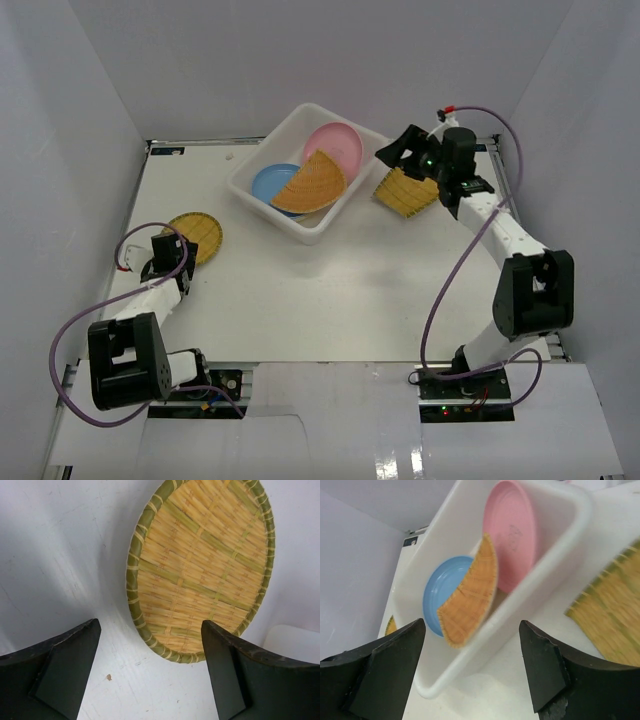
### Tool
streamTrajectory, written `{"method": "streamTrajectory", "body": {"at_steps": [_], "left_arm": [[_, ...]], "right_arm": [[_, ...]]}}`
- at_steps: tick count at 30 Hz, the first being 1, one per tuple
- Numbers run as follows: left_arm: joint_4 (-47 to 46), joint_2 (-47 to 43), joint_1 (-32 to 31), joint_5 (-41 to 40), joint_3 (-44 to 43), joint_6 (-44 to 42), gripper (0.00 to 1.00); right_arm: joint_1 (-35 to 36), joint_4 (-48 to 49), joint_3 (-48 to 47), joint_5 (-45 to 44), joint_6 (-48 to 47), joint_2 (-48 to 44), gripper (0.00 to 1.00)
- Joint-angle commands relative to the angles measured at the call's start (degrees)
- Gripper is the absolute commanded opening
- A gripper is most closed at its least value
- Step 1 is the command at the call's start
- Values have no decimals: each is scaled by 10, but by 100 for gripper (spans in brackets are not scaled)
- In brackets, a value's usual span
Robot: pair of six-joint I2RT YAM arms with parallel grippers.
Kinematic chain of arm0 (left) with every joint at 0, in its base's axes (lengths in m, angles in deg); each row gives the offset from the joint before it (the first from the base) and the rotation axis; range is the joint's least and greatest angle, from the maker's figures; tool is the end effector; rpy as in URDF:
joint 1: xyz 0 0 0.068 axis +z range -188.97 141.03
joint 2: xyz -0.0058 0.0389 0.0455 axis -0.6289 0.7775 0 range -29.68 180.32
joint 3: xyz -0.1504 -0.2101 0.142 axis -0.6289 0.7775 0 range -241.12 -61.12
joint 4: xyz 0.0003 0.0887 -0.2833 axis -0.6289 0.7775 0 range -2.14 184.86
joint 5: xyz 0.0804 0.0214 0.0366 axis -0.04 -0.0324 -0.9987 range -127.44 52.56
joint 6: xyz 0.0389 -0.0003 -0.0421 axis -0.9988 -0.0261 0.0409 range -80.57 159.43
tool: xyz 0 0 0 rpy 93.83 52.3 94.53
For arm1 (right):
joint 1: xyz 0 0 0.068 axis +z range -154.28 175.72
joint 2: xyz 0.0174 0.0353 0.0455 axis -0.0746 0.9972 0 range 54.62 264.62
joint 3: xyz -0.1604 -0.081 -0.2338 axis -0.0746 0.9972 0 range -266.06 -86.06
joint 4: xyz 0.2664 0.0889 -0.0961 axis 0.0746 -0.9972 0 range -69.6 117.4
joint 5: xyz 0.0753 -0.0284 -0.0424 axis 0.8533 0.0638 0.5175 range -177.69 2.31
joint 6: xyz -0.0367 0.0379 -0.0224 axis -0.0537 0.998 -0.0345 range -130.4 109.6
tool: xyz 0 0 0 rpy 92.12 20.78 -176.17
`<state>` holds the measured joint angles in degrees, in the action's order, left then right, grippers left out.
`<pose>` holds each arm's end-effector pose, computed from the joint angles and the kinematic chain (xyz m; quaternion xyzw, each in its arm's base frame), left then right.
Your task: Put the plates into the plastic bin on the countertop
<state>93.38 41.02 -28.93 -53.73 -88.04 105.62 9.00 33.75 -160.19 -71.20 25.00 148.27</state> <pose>0.2386 0.0537 0.1463 -0.6117 0.6999 -0.0447 0.3662 0.4202 0.1109 0.3361 0.0613 0.7781 0.3558 0.5140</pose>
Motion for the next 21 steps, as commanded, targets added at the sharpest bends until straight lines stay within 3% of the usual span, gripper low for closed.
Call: {"method": "streamTrajectory", "body": {"at_steps": [1,5,10,11,13,14,15,21], "left_arm": [[34,24,9,19,25,-24,92],[-33,58,33,49,25,-27,75],[-105,95,37,54,29,-13,54],[-115,104,38,54,27,-14,41],[-119,113,39,54,16,-20,28],[-110,115,39,51,10,-23,11],[-104,117,40,51,4,-28,3],[-59,31,40,46,-12,-48,0]], "right_arm": [[-64,80,104,37,6,-78,79],[-122,106,218,36,-6,-113,78],[-192,161,300,69,22,-51,82],[-197,183,304,67,30,-42,83],[-205,209,304,65,57,-6,86],[-205,219,298,64,65,6,86],[-205,226,290,64,71,20,86],[-205,231,235,28,105,104,87]]}}
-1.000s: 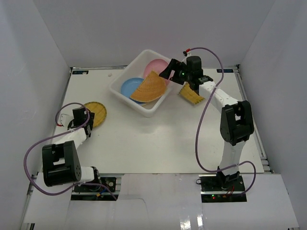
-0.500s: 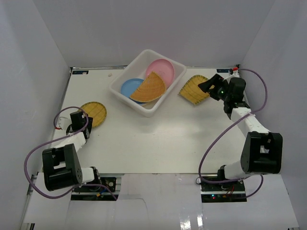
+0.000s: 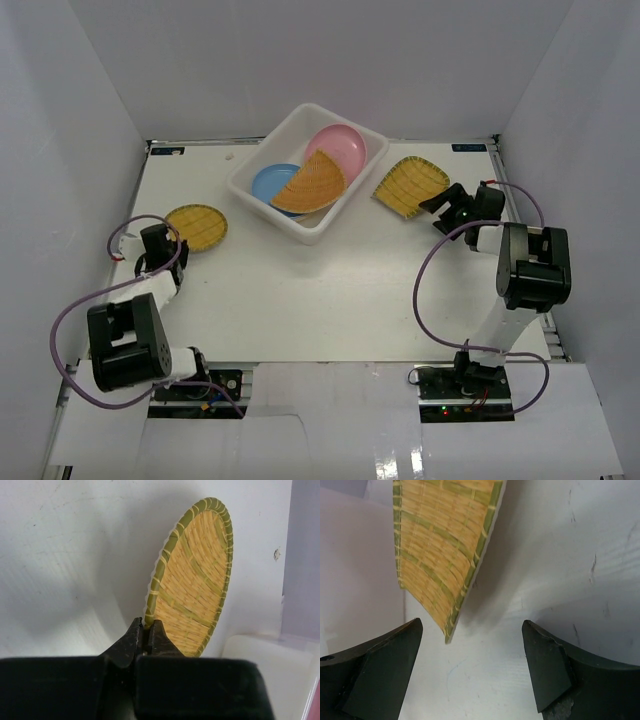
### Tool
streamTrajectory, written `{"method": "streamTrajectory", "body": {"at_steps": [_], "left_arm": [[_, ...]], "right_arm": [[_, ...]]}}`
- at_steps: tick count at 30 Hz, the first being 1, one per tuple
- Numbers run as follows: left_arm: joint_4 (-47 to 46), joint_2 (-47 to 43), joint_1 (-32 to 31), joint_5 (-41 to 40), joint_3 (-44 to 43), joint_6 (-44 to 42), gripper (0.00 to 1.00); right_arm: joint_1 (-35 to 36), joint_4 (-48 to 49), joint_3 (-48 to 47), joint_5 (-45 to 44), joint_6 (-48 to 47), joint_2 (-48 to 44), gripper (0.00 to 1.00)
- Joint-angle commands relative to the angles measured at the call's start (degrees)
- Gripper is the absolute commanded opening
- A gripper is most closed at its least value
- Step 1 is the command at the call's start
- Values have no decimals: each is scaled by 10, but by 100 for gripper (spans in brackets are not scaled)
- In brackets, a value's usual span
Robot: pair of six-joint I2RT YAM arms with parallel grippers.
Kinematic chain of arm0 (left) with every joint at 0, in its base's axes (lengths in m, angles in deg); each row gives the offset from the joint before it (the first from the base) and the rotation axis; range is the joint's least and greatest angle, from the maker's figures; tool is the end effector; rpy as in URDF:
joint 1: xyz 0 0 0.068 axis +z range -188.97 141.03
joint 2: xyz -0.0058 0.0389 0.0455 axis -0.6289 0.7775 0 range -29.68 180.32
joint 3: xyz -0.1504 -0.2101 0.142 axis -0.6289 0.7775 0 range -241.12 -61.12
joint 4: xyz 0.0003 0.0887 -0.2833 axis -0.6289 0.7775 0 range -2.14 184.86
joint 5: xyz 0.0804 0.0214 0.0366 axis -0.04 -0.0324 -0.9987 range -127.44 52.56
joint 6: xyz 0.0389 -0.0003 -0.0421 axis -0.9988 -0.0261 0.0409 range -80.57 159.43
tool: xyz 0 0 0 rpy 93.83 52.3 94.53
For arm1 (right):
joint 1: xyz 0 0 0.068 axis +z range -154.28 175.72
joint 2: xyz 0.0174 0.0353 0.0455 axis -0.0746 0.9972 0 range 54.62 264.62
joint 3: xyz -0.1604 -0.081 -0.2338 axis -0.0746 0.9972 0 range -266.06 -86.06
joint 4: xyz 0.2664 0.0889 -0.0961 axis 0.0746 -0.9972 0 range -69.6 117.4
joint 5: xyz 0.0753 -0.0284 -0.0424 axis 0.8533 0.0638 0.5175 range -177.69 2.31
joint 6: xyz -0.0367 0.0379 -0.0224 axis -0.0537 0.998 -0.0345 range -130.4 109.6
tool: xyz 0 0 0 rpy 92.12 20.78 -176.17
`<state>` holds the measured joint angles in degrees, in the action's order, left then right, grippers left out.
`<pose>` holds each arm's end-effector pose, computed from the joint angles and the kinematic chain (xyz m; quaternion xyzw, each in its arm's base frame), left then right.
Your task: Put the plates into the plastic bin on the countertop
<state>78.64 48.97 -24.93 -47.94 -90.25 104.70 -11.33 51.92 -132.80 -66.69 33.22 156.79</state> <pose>0.2693 0.0749 0.1450 -0.6063 0.6712 -0.1059 0.4132 0.3850 -0.0331 0.1378 0.2848 0.8116 0.3026 0.4107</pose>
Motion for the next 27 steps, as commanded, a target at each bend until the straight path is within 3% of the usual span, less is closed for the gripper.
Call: {"method": "streamTrajectory", "body": {"at_steps": [1,8,13,17,20,21,24,26,27], "left_arm": [[106,-67,0,-13,11,-43,0],[185,-241,-1,-2,10,-88,0],[241,-344,-1,-5,-73,-137,0],[258,-344,-1,62,-150,-125,0],[241,-323,-2,146,-210,-113,0],[233,-305,-2,171,-224,-97,0],[157,-262,-15,282,-258,-66,0],[120,-189,-49,317,-298,-45,0],[120,-160,-100,304,-319,-68,0]], "right_arm": [[-2,46,-45,-24,21,28,87],[-2,40,-93,-26,25,97,86],[-2,39,-118,-27,43,123,74],[-2,49,-130,-18,69,145,54],[-2,50,-129,-25,74,147,31],[-2,54,-127,-27,77,143,19],[-4,80,-100,-30,87,115,9],[-7,89,-72,-34,90,92,8],[-8,97,-60,-36,90,64,8]]}}
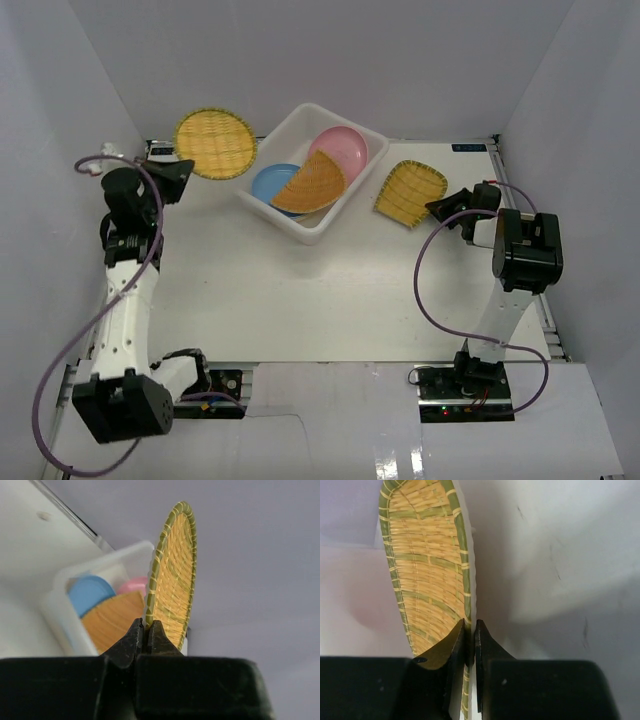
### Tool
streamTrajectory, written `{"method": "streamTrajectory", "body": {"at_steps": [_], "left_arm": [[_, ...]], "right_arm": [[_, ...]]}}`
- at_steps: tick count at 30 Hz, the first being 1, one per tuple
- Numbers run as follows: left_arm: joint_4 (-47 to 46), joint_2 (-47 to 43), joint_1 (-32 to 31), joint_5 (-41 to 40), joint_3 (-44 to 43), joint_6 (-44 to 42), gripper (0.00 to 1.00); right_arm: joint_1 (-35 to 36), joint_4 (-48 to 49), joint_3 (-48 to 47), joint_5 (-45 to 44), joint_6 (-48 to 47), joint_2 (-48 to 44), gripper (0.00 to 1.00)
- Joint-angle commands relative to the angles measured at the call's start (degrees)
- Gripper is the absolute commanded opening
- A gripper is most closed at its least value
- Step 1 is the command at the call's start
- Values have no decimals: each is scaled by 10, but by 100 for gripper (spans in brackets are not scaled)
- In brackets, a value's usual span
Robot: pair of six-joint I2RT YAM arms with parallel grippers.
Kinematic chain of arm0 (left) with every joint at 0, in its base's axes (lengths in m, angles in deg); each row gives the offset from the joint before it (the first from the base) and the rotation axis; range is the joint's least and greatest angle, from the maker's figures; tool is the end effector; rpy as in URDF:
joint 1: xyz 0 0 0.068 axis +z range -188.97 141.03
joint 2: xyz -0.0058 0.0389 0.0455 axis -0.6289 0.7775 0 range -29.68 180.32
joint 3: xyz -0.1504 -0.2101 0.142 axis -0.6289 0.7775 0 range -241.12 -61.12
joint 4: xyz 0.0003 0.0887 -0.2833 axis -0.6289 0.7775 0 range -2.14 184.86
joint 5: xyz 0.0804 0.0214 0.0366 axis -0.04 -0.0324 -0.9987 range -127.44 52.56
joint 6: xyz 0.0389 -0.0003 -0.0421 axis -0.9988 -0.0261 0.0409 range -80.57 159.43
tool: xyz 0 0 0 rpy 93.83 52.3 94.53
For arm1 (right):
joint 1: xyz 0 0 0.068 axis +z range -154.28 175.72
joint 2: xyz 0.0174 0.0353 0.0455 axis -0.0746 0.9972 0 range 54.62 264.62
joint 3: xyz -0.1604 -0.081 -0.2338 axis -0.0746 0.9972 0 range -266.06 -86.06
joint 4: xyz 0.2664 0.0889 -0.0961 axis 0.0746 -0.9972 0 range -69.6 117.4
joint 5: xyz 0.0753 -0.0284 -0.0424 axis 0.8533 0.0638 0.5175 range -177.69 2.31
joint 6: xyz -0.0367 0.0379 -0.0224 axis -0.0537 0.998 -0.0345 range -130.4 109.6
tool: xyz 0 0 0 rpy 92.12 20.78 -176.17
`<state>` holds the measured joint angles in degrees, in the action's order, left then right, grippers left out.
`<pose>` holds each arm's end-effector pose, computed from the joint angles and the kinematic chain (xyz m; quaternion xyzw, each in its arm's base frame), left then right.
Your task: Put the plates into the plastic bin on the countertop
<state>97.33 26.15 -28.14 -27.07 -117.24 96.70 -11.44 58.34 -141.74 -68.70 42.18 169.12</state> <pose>0.2504 0.0404 0.3939 -0.3761 0.6612 -0.3177 0.5661 0.4341 -0.0414 0.1113 0.3470 0.7750 0.3267 0.4149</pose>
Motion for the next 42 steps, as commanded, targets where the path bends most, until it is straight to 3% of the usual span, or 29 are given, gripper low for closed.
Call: {"method": "streamTrajectory", "body": {"at_steps": [1,3,6,10,15,16,18,21,23,28,32,37,41,42], "left_arm": [[-68,118,-97,79,-84,2,0],[-68,178,-176,69,-128,-25,0],[-70,289,-218,66,-190,-37,0],[-71,399,-228,54,-241,-40,0],[-33,524,-228,47,-314,-56,1],[-22,534,-228,40,-335,-62,9],[-2,538,-228,32,-341,-76,42],[-1,509,-228,33,-336,-102,84],[8,462,-228,27,-334,-119,98],[23,316,-229,17,-267,-170,98],[33,151,-230,22,-158,-203,98],[104,28,-231,9,-45,-221,98],[134,-65,-231,26,12,-239,98],[139,-80,-231,30,18,-248,98]], "right_arm": [[-8,35,40,-18,0,-76,8],[-12,40,71,-20,-3,-125,8],[-20,40,109,-23,-13,-202,8],[-29,26,127,-17,-27,-298,8],[-5,-48,81,-1,-65,-382,8],[6,-64,46,-3,-76,-386,8],[42,-100,7,-12,-95,-387,8],[113,-126,-74,-56,-128,-359,8],[155,-144,-133,-70,-136,-332,8],[234,-158,-243,-104,-140,-225,8],[283,-199,-341,-126,-150,-118,8],[325,-241,-434,-138,-154,-28,10],[345,-296,-496,-137,-170,31,26],[349,-319,-505,-143,-177,34,48]]}}
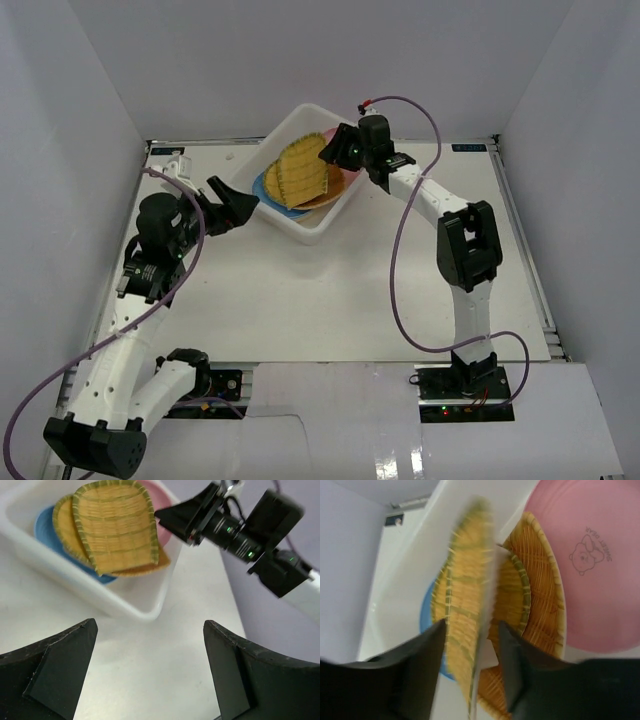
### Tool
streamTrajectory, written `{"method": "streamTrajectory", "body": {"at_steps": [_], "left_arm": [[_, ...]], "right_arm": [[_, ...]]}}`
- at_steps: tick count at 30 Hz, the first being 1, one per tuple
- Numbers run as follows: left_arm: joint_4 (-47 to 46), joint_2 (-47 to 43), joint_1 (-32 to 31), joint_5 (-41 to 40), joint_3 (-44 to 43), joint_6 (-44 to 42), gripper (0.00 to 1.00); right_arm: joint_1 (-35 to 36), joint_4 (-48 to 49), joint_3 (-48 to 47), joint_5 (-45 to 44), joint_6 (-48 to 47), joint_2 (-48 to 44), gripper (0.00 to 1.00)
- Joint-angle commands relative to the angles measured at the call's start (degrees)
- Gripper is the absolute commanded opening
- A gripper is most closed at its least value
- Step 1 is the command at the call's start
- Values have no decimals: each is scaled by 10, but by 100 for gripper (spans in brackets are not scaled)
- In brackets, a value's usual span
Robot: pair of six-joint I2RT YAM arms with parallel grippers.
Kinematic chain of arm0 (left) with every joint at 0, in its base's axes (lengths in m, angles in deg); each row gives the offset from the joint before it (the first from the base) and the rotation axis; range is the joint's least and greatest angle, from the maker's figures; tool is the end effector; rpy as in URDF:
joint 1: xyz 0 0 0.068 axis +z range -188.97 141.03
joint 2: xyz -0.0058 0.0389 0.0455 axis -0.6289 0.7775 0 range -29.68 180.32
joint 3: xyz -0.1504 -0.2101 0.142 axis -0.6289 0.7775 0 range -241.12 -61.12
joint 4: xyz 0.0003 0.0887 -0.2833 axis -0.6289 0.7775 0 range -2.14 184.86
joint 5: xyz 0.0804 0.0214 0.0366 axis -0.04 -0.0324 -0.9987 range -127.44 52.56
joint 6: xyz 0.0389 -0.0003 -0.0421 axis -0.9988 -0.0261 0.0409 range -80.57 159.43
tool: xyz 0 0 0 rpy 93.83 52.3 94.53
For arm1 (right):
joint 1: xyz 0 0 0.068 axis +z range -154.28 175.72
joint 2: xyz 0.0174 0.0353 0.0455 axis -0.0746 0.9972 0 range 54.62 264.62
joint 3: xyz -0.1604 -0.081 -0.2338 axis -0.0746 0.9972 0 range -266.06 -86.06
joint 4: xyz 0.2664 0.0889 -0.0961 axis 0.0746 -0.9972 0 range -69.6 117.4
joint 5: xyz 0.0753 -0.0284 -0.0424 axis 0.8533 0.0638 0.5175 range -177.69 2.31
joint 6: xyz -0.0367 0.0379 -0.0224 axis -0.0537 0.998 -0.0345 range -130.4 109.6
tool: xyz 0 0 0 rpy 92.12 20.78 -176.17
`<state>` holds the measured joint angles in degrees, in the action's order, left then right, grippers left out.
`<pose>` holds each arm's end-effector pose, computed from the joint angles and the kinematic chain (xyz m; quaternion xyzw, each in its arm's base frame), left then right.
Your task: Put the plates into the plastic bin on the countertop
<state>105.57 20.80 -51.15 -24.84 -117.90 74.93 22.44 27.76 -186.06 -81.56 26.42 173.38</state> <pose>0.2162 -0.0558 0.4028 -0.0874 0.7675 -0.3320 0.5414 0.4922 0.2525 0.2948 0.0401 0.8095 0.3444 0.4738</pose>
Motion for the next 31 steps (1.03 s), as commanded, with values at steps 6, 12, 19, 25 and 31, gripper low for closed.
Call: {"method": "streamTrajectory", "body": {"at_steps": [6,12,19,25,31], "left_arm": [[124,-75,-1,34,24,-56,98],[137,-89,-1,63,-12,-52,98],[142,-130,-1,71,-54,-74,98],[152,-179,-1,79,-26,-72,98],[147,-190,-1,73,8,-66,98]], "right_arm": [[18,-47,-63,-42,-42,-53,92],[18,-34,44,-53,-82,-209,90],[21,-21,406,-58,-159,-629,90],[21,-113,590,-182,-146,-924,90],[21,-131,608,-206,-157,-1000,90]]}}
